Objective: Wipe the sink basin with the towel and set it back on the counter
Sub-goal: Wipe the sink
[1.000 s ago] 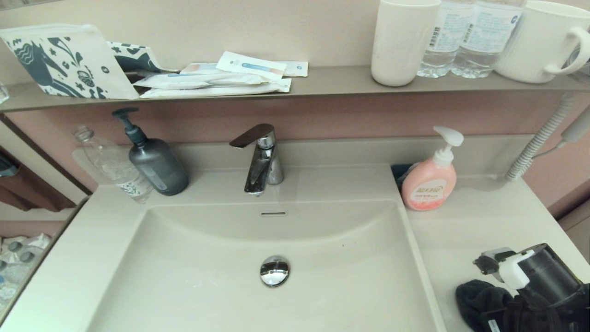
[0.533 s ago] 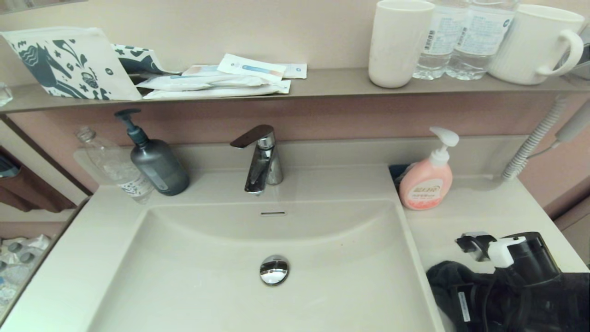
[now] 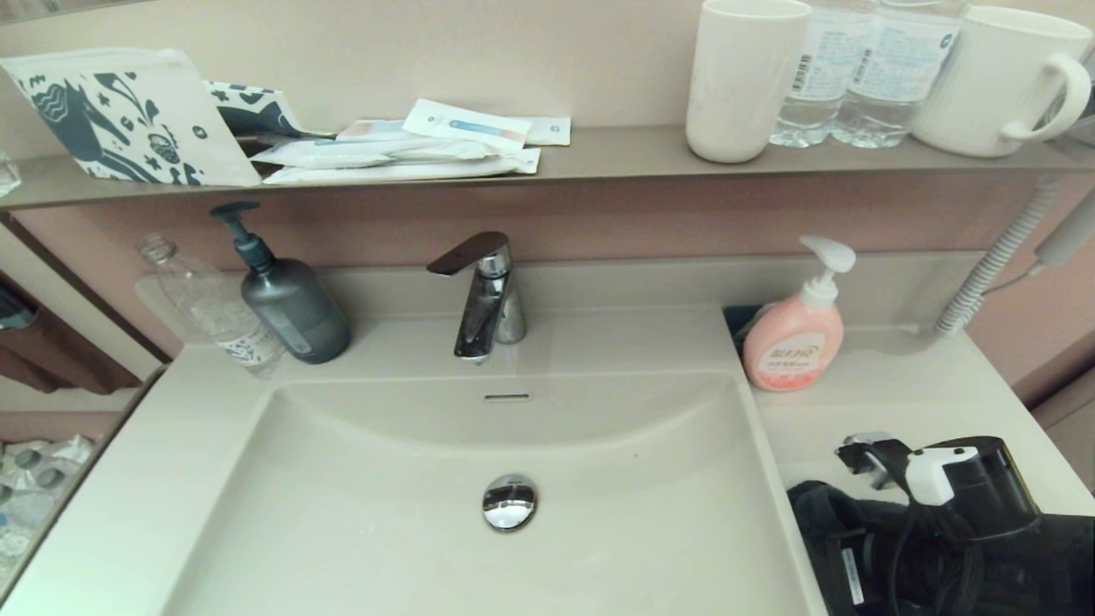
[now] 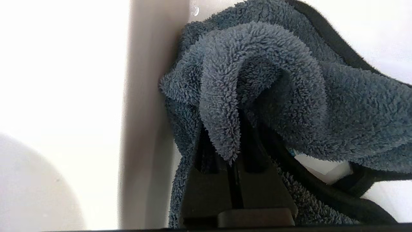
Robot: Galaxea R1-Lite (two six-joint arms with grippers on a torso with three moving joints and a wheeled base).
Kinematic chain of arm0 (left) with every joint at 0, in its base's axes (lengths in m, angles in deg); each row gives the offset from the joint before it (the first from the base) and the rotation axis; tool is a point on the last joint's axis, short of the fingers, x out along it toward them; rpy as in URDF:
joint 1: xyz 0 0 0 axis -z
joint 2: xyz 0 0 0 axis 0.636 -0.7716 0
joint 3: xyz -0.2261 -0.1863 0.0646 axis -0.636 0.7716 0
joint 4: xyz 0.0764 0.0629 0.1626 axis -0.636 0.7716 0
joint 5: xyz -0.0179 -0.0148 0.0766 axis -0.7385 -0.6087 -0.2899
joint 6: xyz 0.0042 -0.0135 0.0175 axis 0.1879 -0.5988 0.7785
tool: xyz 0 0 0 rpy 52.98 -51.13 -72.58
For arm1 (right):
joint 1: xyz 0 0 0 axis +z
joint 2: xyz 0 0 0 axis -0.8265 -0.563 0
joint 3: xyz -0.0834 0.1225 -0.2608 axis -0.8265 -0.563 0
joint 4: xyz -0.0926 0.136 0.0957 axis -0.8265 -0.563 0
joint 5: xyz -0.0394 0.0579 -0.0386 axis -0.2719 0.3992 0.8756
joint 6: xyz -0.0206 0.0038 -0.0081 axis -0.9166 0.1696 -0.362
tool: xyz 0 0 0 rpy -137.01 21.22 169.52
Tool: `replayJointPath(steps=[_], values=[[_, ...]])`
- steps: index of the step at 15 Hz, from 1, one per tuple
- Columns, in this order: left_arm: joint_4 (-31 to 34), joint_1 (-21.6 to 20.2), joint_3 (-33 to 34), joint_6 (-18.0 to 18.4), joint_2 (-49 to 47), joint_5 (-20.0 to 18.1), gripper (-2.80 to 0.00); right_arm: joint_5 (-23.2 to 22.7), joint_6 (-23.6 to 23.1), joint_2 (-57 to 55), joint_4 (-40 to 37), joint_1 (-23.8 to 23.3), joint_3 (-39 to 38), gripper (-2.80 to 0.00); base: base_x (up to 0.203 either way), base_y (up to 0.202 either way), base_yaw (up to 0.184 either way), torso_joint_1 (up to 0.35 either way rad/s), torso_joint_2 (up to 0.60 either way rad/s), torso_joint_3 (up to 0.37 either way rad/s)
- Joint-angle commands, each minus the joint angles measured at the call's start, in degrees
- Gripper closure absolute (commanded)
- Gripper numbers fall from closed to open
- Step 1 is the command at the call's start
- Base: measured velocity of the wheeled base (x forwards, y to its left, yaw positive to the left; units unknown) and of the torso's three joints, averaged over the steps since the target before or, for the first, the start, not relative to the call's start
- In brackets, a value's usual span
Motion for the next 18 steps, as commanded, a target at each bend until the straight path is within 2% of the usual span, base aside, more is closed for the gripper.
replayJointPath(steps=[1, 3, 5, 7, 9, 11, 14, 18], values=[[-0.01, 0.0, 0.0, -0.05, -0.07, 0.03, 0.0, 0.13, 0.03, 2.04, -1.25, -1.98, 0.01, 0.0, 0.0, 0.0, 0.0, 0.0, 0.0, 0.0], [-0.01, 0.0, 0.0, -0.05, -0.07, 0.03, 0.0, -1.25, 0.03, 3.52, -7.32, -3.8, -0.01, 0.0, 0.0, 0.0, 0.0, 0.0, 0.0, 0.0], [-0.01, 0.0, 0.0, -0.05, -0.07, 0.03, 0.0, -5.93, 0.55, 5.61, -12.74, -5.12, -0.02, 0.0, 0.0, 0.0, 0.0, 0.0, 0.0, 0.0], [-0.01, 0.0, 0.0, -0.05, -0.07, 0.03, 0.0, -10.06, 3.69, 6.95, -15.11, -5.32, -0.19, 0.0, 0.0, 0.0, 0.0, 0.0, 0.0, 0.0], [-0.01, 0.0, 0.0, -0.05, -0.07, 0.03, 0.0, -12.24, 3.89, 6.84, -14.79, -5.64, -0.19, 0.0, 0.0, 0.0, 0.0, 0.0, 0.0, 0.0], [-0.01, 0.0, 0.0, -0.05, -0.07, 0.03, 0.0, -16.64, 3.83, 6.52, -14.78, -5.56, -0.22, 0.0, 0.0, 0.0, 0.0, 0.0, 0.0, 0.0], [-0.01, 0.0, 0.0, -0.05, -0.07, 0.03, 0.0, -17.79, 3.86, 4.15, -13.26, -5.59, -0.2, 0.0, 0.0, 0.0, 0.0, 0.0, 0.0, 0.0], [-0.01, 0.0, 0.0, -0.05, -0.07, 0.03, 0.0, -17.55, 4.0, 0.29, -3.39, -7.28, -0.06, 0.0, 0.0, 0.0, 0.0, 0.0, 0.0, 0.0]])
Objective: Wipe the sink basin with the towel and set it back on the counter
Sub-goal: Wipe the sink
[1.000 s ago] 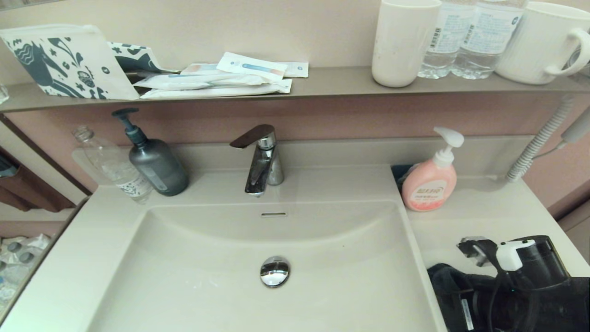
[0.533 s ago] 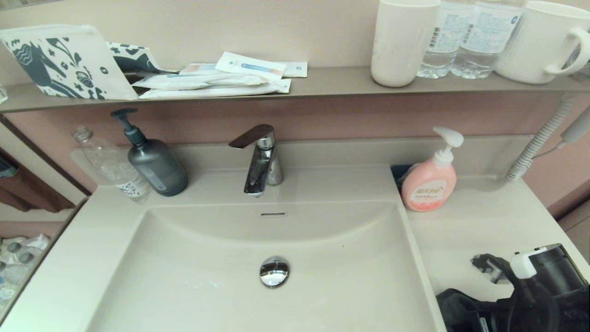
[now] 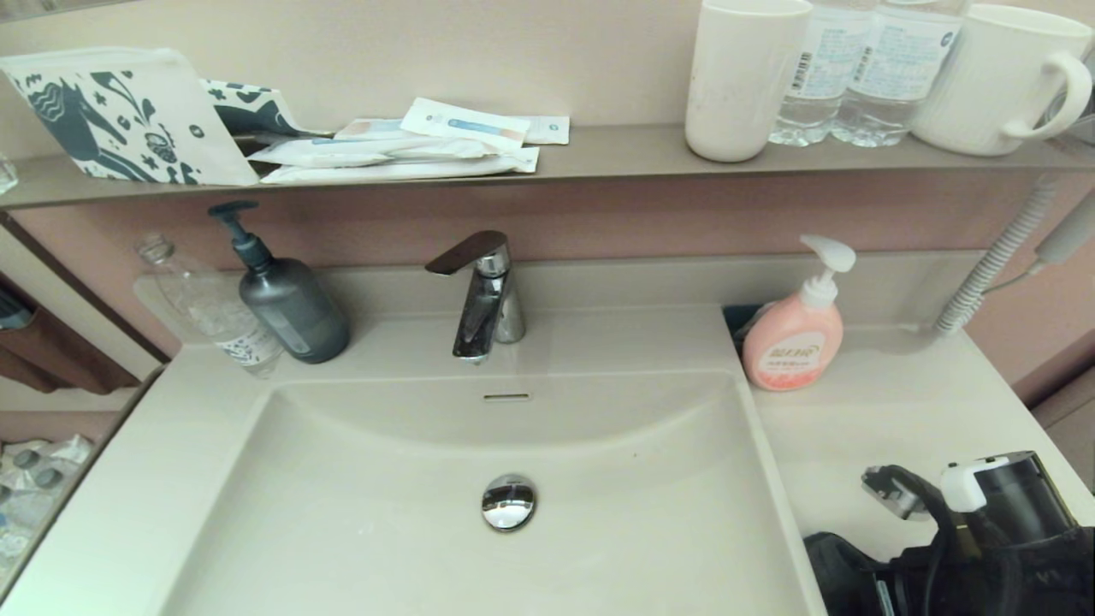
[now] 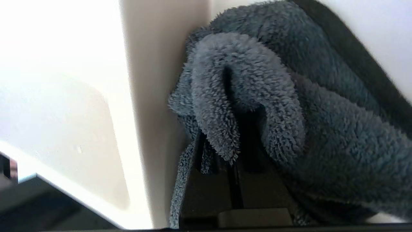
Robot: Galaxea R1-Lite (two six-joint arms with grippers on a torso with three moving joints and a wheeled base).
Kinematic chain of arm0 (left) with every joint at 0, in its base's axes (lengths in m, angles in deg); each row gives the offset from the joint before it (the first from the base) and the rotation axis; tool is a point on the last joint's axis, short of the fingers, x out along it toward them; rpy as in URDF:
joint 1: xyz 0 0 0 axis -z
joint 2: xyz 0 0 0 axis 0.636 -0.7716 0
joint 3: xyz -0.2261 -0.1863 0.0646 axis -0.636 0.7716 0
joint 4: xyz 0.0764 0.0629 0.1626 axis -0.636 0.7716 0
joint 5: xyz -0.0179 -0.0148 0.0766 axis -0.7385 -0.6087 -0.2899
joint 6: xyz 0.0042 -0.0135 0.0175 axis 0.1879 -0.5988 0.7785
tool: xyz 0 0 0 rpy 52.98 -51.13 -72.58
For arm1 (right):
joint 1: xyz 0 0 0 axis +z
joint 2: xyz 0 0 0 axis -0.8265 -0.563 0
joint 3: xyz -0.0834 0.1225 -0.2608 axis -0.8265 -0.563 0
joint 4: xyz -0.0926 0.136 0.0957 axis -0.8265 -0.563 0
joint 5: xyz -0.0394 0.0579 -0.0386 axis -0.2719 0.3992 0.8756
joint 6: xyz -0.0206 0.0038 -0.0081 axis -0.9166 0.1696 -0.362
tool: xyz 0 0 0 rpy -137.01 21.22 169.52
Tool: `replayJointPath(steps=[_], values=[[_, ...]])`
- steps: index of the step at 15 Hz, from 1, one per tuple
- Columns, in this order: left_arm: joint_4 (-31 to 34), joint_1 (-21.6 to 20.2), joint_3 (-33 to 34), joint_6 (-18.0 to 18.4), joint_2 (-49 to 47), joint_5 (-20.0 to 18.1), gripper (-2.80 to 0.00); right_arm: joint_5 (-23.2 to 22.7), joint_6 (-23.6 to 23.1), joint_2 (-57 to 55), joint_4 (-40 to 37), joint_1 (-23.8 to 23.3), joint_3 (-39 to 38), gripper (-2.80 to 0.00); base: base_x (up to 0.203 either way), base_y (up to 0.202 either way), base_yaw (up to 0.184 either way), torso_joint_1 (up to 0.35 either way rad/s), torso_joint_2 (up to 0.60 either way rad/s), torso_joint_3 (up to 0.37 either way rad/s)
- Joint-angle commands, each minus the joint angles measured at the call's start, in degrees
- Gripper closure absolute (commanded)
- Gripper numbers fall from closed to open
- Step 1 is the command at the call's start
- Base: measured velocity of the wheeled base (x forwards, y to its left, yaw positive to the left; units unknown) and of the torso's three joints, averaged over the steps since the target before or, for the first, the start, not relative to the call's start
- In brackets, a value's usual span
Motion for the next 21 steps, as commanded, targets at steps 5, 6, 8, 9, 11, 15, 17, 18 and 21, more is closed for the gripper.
replayJointPath(steps=[5, 6, 8, 9, 11, 15, 17, 18, 21], values=[[-0.01, -0.02, 0.0, -0.05, -0.07, 0.05, 0.0, 0.99, 4.07, -7.88, 13.57, -0.58, 0.14, 0.0, 0.0, 0.0, 0.0, 0.0, 0.0, 0.0], [-0.01, -0.02, 0.0, -0.05, -0.07, 0.05, 0.0, 1.28, 4.15, -8.18, 13.97, -0.63, 0.47, 0.0, 0.0, 0.0, 0.0, 0.0, 0.0, 0.0], [-0.01, -0.02, 0.0, -0.05, -0.07, 0.05, 0.0, 1.39, 4.16, -8.12, 14.06, -1.11, 1.33, 0.0, 0.0, 0.0, 0.0, 0.0, 0.0, 0.0], [-0.01, -0.02, 0.0, -0.05, -0.07, 0.05, 0.0, 1.36, 4.16, -8.12, 14.06, -1.59, 1.68, 0.0, 0.0, 0.0, 0.0, 0.0, 0.0, 0.0], [-0.01, -0.02, 0.0, -0.05, -0.07, 0.05, 0.0, 1.39, 4.16, -8.12, 14.15, -3.09, 2.9, 0.0, 0.0, 0.0, 0.0, 0.0, 0.0, 0.0], [-0.01, -0.02, 0.0, -0.05, -0.07, 0.05, 0.0, 1.4, 4.07, -7.95, 14.24, -5.69, 5.45, 0.0, 0.0, 0.0, 0.0, 0.0, 0.0, 0.0], [-0.01, -0.02, 0.0, -0.05, -0.07, 0.05, 0.0, 1.47, 3.98, -8.14, 14.2, -6.67, 6.92, 0.0, 0.0, 0.0, 0.0, 0.0, 0.0, 0.0], [-0.01, -0.02, 0.0, -0.05, -0.07, 0.05, 0.0, 1.62, 3.98, -8.24, 14.23, -7.09, 7.86, 0.0, 0.0, 0.0, 0.0, 0.0, 0.0, 0.0], [-0.01, -0.02, -0.08, -0.05, -0.07, 0.05, 0.0, 3.37, 4.04, -9.43, 14.24, -7.21, 10.25, 0.0, 0.0, 0.0, 0.0, 0.0, 0.0, 0.0]])
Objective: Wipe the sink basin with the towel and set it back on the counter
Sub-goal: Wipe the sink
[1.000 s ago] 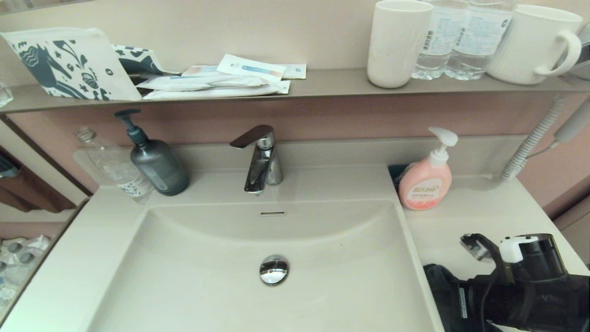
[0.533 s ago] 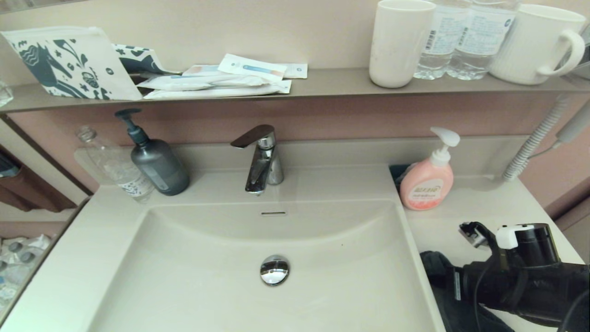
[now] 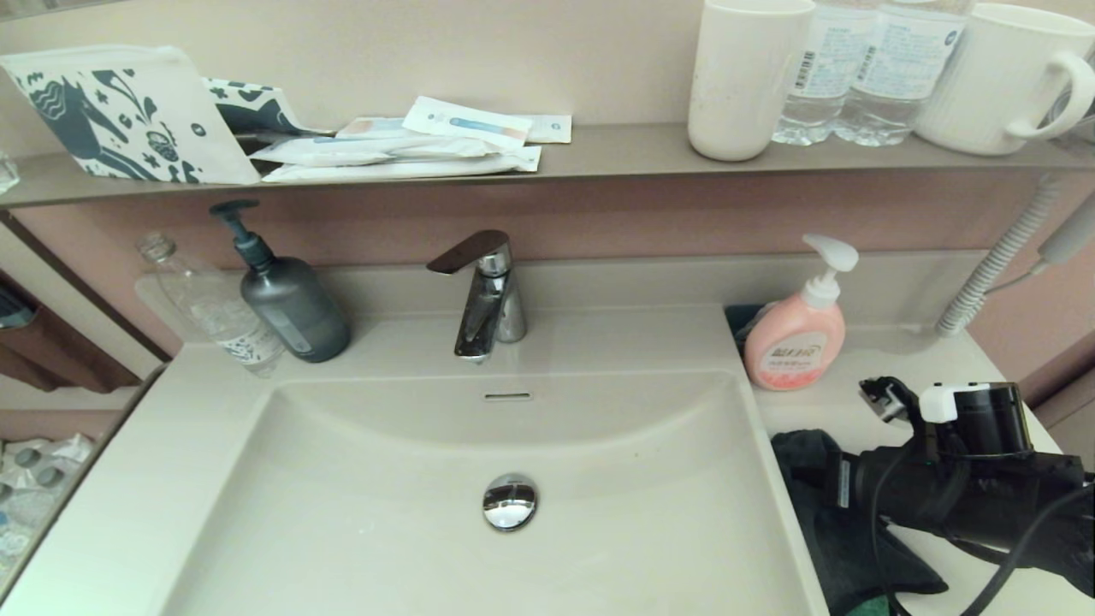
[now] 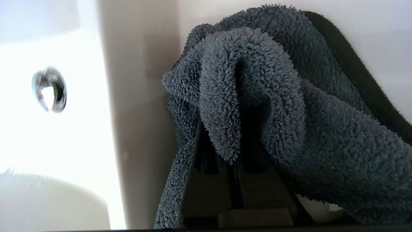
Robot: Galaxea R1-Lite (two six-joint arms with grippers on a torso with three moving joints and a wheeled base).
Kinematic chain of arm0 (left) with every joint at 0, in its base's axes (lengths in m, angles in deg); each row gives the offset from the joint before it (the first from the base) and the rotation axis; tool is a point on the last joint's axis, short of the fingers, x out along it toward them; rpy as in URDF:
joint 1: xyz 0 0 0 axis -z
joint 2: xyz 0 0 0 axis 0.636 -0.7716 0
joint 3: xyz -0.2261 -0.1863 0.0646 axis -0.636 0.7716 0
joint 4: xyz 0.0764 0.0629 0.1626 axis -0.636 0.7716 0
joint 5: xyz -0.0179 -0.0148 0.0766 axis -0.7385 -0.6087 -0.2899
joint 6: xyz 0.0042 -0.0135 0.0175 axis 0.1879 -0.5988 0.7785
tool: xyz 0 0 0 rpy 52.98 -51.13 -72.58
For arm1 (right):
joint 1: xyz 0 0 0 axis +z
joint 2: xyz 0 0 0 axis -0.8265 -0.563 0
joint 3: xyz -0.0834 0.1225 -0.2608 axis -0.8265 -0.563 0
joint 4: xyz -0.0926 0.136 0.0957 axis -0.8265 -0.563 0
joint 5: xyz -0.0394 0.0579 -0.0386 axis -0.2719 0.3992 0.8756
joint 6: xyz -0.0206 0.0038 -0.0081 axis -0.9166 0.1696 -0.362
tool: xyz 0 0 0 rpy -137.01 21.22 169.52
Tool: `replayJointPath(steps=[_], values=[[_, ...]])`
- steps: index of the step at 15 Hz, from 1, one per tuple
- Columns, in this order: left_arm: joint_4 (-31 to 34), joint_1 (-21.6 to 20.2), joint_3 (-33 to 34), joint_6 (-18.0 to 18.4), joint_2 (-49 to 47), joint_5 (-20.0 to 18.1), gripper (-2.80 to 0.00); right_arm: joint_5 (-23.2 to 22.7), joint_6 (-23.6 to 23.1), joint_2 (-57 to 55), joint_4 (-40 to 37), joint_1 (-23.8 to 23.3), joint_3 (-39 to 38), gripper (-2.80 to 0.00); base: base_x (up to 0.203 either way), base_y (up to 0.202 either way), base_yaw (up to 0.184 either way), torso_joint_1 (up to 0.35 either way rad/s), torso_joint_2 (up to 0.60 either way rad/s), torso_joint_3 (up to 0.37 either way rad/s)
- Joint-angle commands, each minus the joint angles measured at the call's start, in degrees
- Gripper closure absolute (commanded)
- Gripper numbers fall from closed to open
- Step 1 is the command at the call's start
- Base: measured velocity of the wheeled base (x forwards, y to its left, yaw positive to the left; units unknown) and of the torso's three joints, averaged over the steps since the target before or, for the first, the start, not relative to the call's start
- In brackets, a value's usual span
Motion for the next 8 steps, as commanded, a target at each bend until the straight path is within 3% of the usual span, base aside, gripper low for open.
replayJointPath(steps=[1, 4, 8], values=[[-0.01, 0.0, -0.01, -0.05, -0.07, 0.03, 0.0, -0.01, 0.13, -1.07, 0.19, -0.01, 1.31, 0.0, 0.0, 0.0, 0.0, 0.0, 0.0, 0.0], [-0.01, 0.0, 0.0, -0.05, -0.07, 0.03, 0.0, 0.61, 0.18, -2.61, 0.21, -0.01, 4.25, 0.0, 0.0, 0.0, 0.0, 0.0, 0.0, 0.0], [-0.01, 0.0, 0.0, -0.05, -0.07, 0.03, 0.0, 5.15, 0.13, -5.49, 4.94, -0.13, 6.34, 0.0, 0.0, 0.0, 0.0, 0.0, 0.0, 0.0]])
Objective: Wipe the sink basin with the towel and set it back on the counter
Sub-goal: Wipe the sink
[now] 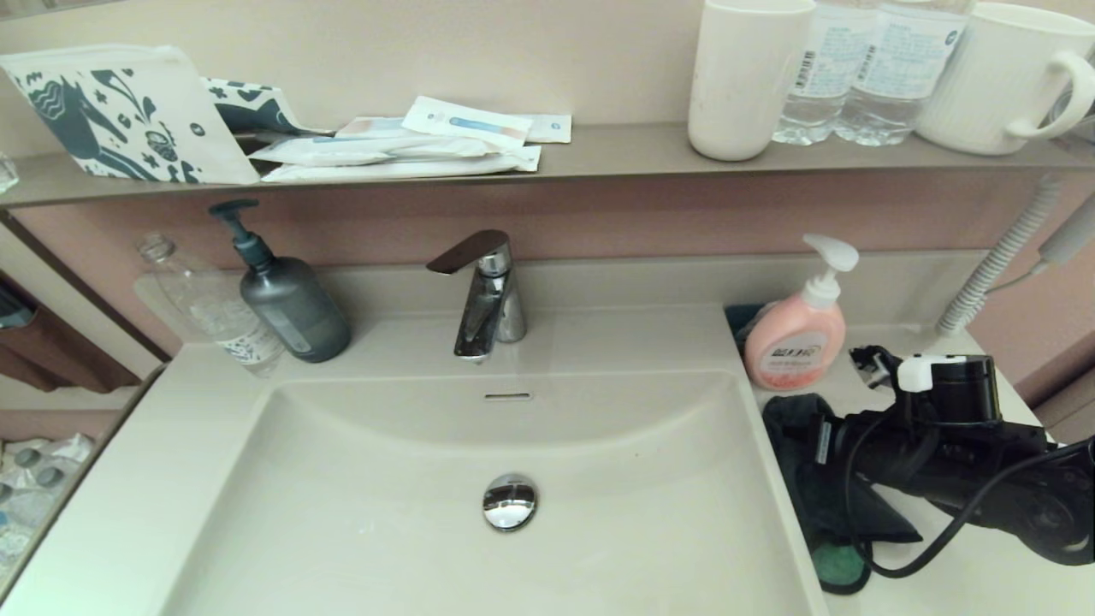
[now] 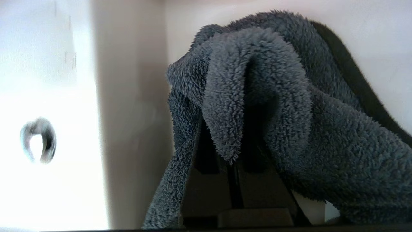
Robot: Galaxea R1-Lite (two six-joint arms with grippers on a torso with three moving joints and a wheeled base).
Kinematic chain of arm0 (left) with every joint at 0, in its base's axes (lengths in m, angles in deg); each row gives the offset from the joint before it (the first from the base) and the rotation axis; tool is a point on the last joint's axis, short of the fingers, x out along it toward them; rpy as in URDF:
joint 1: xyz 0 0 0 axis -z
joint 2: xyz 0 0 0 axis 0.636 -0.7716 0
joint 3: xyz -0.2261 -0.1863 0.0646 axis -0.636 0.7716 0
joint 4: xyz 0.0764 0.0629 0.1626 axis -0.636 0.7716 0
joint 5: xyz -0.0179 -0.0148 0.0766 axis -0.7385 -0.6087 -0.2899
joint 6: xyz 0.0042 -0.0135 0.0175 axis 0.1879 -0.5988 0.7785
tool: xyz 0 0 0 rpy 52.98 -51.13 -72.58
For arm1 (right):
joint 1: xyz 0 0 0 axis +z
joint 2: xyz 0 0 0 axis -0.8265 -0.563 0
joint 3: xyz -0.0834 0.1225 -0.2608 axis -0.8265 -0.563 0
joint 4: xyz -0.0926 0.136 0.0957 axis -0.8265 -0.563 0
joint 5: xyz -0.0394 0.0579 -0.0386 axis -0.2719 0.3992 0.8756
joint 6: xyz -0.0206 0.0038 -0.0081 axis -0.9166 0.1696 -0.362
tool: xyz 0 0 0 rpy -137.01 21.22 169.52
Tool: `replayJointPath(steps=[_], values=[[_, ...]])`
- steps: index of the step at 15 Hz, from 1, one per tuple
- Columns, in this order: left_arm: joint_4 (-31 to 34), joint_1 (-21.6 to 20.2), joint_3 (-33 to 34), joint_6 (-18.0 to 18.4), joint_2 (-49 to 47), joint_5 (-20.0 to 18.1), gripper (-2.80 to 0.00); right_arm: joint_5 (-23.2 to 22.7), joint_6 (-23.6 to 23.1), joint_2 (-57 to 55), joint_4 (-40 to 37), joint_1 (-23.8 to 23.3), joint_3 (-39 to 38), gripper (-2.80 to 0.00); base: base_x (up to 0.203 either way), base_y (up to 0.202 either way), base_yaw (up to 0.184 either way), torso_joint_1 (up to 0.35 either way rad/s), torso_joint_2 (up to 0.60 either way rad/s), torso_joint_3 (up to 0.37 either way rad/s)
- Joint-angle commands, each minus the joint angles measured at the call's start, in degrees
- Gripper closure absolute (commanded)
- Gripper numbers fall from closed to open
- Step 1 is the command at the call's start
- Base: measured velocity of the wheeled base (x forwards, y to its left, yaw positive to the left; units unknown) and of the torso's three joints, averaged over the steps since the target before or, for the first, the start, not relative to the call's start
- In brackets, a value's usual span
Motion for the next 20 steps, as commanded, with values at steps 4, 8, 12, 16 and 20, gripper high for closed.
replayJointPath(steps=[4, 8, 12, 16, 20], values=[[-0.01, 0.0, 0.0, -0.04, -0.07, 0.03, 0.0, 0.46, -3.79, -1.33, 2.17, -3.7, -0.22, 0.0, 0.0, 0.0, 0.0, 0.0, 0.0, 0.0], [-0.01, 0.0, 0.0, -0.04, -0.07, 0.03, 0.0, 0.21, -8.75, -0.98, 2.17, -10.83, -0.45, 0.0, 0.0, 0.0, 0.0, 0.0, 0.0, 0.0], [-0.01, 0.0, 0.0, -0.04, -0.07, 0.03, 0.0, -1.81, -13.32, -1.03, 2.22, -17.62, -0.24, 0.0, 0.0, 0.0, 0.0, 0.0, 0.0, 0.0], [-0.01, 0.0, 0.0, -0.04, -0.07, 0.03, 0.0, -4.54, -19.07, -0.65, 2.18, -26.79, 0.12, 0.0, 0.0, 0.0, 0.0, 0.0, 0.0, 0.0], [-0.01, 0.0, 0.0, -0.04, -0.07, 0.03, 0.0, -6.8, -23.11, -0.68, 1.88, -32.03, -2.44, 0.0, 0.0, 0.0, 0.0, 0.0, 0.0, 0.0]])
